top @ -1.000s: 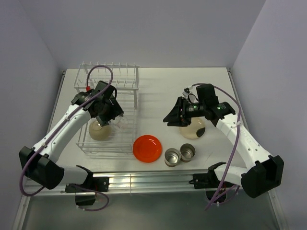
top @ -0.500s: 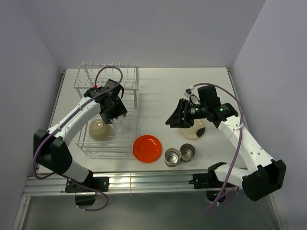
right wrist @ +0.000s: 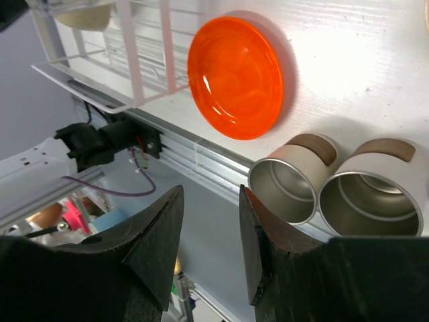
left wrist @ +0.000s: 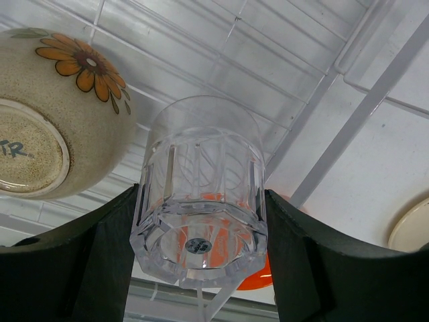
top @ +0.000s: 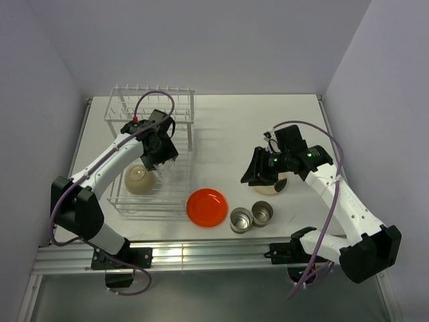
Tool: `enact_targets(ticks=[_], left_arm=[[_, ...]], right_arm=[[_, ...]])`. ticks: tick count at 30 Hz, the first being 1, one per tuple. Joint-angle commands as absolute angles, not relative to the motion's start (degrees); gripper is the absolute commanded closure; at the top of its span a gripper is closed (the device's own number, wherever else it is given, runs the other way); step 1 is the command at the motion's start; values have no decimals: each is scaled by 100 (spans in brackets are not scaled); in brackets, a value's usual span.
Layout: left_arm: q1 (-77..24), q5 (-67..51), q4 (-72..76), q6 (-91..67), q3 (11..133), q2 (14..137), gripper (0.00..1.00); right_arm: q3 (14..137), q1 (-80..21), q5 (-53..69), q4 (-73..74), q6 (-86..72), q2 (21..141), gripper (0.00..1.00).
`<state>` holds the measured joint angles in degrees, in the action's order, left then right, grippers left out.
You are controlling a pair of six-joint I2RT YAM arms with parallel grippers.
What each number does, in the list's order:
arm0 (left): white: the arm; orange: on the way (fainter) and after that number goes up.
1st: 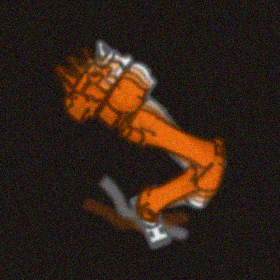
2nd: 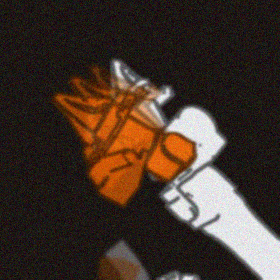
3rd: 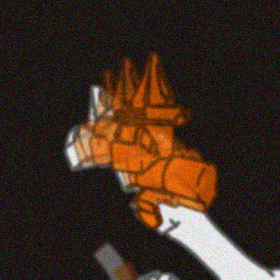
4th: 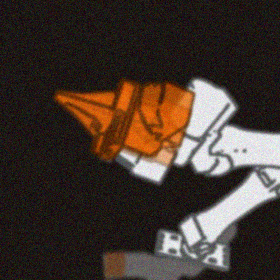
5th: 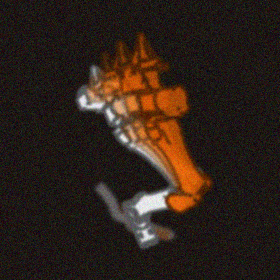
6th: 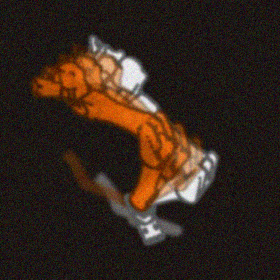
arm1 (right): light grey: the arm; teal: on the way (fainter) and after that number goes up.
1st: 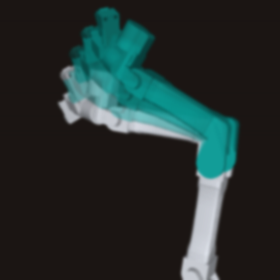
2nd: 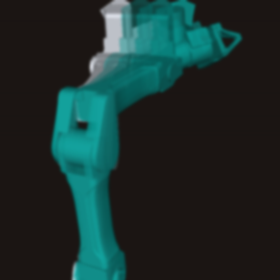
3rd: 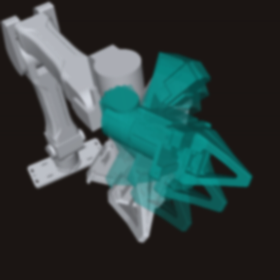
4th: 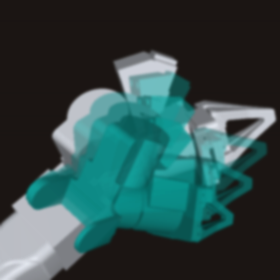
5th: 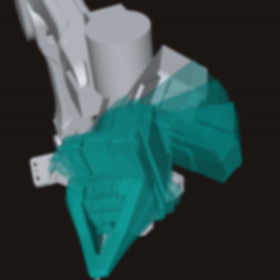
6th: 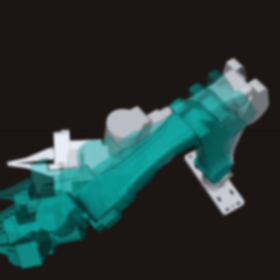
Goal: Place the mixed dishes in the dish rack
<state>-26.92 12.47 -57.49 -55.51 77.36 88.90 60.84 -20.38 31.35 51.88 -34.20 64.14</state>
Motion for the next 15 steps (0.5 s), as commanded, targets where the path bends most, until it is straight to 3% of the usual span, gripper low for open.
enact_targets(ticks=[1, 6, 15], left_arm=[[-2681, 1239, -5397, -5282, 7989, 9079, 53], [-2672, 1248, -5388, -5247, 8112, 9176, 43], [-2681, 1239, -5335, -5326, 7902, 8957, 33]], right_arm=[[6091, -2223, 2778, 5388, -3234, 6205, 54], [6012, -2592, 2558, 5388, -3269, 6161, 55], [5968, -3085, 2373, 5291, -3401, 6152, 55]])
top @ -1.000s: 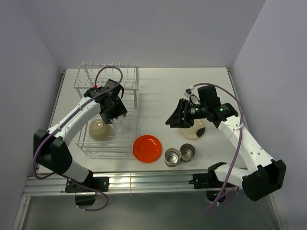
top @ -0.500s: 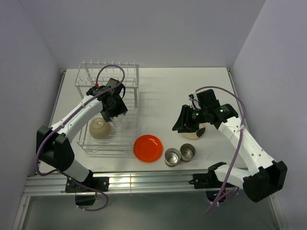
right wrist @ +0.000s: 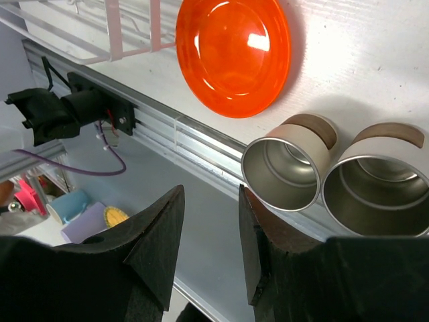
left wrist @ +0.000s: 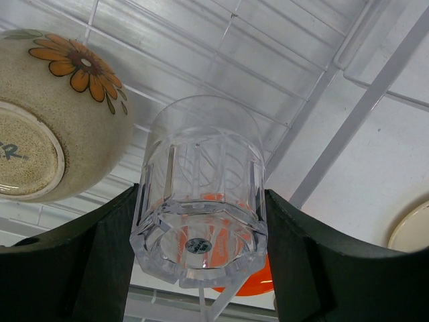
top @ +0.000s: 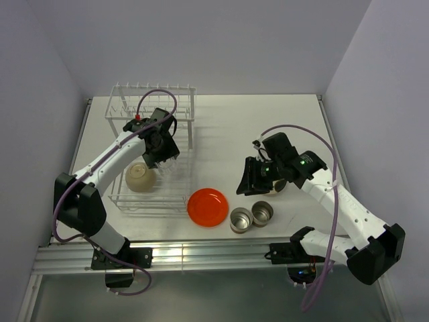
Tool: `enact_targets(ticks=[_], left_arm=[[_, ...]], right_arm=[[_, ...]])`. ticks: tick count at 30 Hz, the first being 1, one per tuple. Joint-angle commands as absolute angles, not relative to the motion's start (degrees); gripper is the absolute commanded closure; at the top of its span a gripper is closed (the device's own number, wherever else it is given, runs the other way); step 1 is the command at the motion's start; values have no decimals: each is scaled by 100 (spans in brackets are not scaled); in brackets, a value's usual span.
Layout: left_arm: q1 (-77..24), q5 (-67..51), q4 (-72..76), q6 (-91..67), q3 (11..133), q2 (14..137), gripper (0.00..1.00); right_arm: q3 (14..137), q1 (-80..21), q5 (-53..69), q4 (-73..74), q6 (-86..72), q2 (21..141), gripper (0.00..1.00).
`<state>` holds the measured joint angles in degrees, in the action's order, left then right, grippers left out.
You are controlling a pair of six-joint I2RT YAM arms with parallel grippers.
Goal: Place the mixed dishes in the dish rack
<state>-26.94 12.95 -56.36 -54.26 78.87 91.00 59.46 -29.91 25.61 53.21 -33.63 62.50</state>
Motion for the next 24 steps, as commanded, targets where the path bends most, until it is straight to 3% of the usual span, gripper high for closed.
enact_targets(ticks=[1, 5, 8, 14, 15, 24], left_arm=[[-2689, 1239, -5318, -5344, 7867, 8930, 32], [-2690, 1248, -5291, -5405, 7743, 8807, 30], [-2689, 1283, -5291, -5432, 7699, 8719, 23], [-2742, 1353, -5335, -5493, 7664, 8605, 20], [-2760, 1362, -5344, -5511, 7647, 8578, 16], [-2970, 1485, -5510, -5792, 7629, 8183, 15]], right_arm=[[5976, -3102, 2373, 5291, -3401, 6170, 55], [6021, -3155, 2355, 5265, -3401, 6214, 55], [6003, -3182, 2382, 5256, -3401, 6223, 55], [5985, -3226, 2355, 5247, -3419, 6188, 55], [5977, -3234, 2355, 5247, -3428, 6188, 55], [5942, -3401, 2101, 5317, -3410, 6179, 55]])
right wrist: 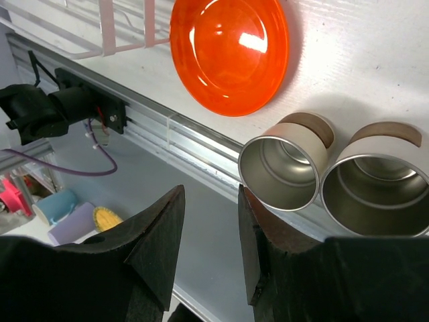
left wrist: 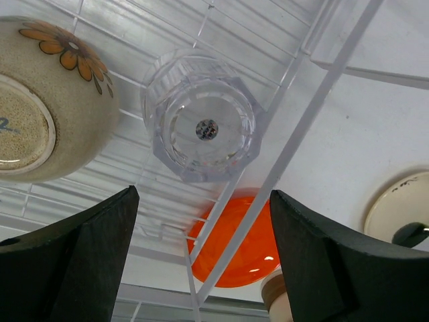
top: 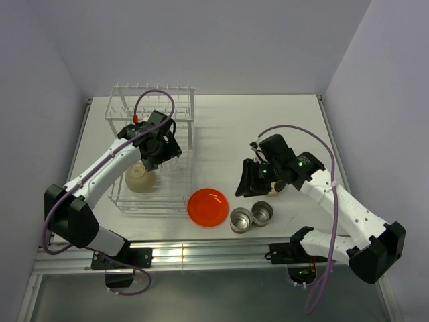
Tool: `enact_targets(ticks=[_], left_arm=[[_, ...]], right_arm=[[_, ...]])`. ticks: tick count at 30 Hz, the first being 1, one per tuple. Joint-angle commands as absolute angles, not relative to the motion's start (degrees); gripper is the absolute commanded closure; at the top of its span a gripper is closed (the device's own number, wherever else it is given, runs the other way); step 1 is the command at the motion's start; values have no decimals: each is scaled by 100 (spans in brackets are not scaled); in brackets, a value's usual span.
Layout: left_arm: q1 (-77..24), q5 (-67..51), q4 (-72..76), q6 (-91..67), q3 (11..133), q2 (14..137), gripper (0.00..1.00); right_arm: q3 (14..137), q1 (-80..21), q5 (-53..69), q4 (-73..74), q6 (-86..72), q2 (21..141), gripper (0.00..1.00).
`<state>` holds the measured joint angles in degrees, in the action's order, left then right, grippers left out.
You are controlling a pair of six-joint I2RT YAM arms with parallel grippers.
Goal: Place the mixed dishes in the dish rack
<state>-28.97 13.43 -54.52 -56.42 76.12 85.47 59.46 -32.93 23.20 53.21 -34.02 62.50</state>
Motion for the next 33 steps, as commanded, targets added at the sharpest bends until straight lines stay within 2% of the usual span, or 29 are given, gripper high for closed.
enact_targets(ticks=[1, 9, 18, 33], left_arm=[[-2997, 1494, -5537, -5853, 7620, 8130, 15], [-3339, 1310, -5686, -6318, 7366, 7270, 17], [-3709, 888, -5467, -6767, 7268, 6469, 21], [-3911, 659, -5273, -6838, 7339, 6618, 23]], right_arm=[[5924, -3427, 2031, 5317, -3410, 6179, 55], [5634, -3945, 969, 5747, -3682, 6372, 56], [5248, -4280, 422, 6073, -4244, 5986, 59], [4509, -4798, 650, 6021, -5088, 5168, 62]])
